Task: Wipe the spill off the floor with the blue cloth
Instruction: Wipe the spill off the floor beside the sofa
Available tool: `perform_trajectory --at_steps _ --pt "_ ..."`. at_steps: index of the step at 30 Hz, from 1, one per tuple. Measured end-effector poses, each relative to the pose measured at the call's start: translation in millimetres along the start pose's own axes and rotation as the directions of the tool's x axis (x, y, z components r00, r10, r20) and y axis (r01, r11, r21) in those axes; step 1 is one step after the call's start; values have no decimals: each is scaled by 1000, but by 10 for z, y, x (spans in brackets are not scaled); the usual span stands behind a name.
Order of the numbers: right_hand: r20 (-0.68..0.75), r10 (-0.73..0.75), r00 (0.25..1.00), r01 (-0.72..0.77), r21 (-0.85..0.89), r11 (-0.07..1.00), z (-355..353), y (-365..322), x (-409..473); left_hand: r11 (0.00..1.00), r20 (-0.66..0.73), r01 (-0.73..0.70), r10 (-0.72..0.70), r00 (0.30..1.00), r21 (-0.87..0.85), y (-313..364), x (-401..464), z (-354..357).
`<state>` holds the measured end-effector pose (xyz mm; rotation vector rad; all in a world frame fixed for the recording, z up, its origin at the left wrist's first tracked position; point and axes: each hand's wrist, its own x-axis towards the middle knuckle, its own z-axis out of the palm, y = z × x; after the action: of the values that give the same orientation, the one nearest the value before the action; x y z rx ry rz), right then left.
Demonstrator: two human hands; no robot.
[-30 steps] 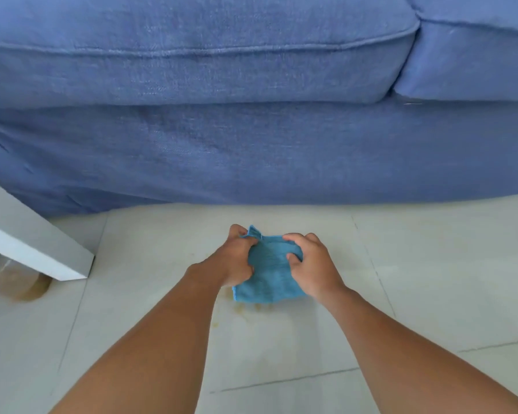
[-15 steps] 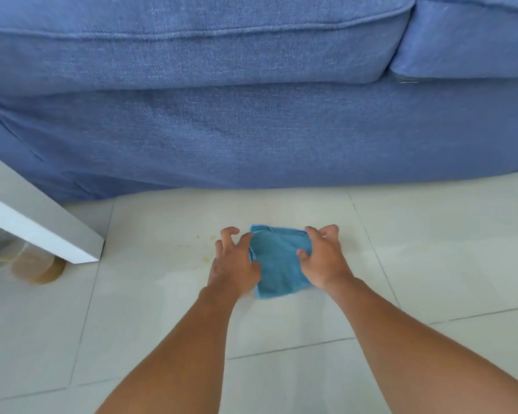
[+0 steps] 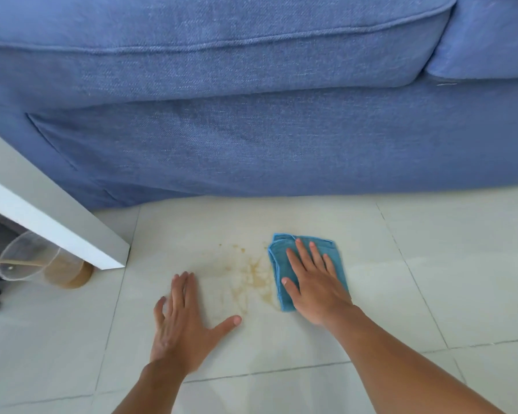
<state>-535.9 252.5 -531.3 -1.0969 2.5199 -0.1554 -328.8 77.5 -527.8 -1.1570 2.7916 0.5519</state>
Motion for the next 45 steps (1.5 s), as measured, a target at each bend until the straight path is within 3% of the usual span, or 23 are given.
perform_trajectory --at_steps 9,16,20,29,37,45 --pt "-153 75 985 -77 -10 997 272 -80 -216 995 -54 -22 28 998 98 -48 -95 181" --pt "-85 11 996 -17 -61 998 110 -83 105 991 -41 -7 13 999 136 -47 -66 188" --pt "-43 50 998 -52 -38 998 31 -126 252 988 -8 -31 32 999 151 -59 -87 190" --pt "-47 59 997 -62 -72 995 202 101 -296 985 34 -92 88 995 143 -113 -125 120" --pt "1 181 983 -181 -32 983 -31 -6 263 980 29 -112 109 994 164 -152 -117 156" --pt "49 27 998 -25 -44 999 -77 -217 551 979 24 -111 108 994 169 -164 -100 172"
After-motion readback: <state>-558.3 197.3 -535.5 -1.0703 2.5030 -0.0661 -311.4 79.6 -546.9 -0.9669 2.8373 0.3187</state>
